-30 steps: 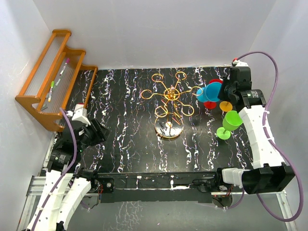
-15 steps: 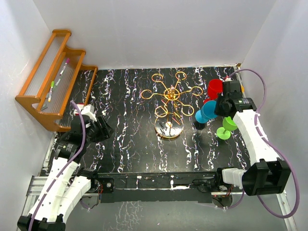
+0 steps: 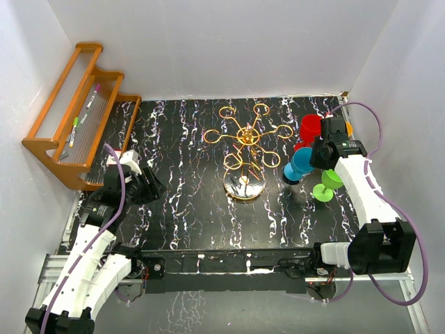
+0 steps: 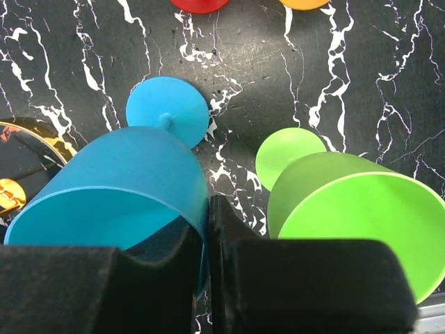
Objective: Take the wine glass off the wine glass rack
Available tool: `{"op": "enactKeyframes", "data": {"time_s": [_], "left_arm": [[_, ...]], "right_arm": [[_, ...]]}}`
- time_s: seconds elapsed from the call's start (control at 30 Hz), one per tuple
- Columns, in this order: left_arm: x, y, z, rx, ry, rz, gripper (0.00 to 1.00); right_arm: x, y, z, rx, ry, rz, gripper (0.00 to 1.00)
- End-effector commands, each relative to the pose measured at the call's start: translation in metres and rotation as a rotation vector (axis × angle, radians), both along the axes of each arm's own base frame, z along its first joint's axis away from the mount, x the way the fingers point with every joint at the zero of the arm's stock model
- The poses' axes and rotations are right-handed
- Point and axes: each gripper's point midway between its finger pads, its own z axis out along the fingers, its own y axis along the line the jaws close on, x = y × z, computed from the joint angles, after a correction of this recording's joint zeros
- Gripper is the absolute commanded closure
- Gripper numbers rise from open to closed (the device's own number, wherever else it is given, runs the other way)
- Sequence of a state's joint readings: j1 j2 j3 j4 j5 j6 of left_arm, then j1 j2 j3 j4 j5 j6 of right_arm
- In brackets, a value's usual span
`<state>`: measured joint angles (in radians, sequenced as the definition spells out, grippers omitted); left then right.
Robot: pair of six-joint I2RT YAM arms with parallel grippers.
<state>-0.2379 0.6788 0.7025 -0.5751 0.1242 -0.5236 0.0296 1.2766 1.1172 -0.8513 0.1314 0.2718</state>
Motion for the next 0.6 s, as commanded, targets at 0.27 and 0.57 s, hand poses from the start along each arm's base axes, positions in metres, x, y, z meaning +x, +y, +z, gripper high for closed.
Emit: {"op": "enactKeyframes", "data": {"time_s": [0.27,0.57], "left_arm": [[0.0,-0.004,0.0,-0.006,-0.01,-0.031,0.5],[0.001,-0.005,0.0,-0.006,-0.01,-0.032,0.5]], "right_arm": [[0.017,-0.003,0.024,0.002,-0.124,-0.019,0.62],[0.019,0.001,0.1,0.019,-0.316,0.008,0.49]]}}
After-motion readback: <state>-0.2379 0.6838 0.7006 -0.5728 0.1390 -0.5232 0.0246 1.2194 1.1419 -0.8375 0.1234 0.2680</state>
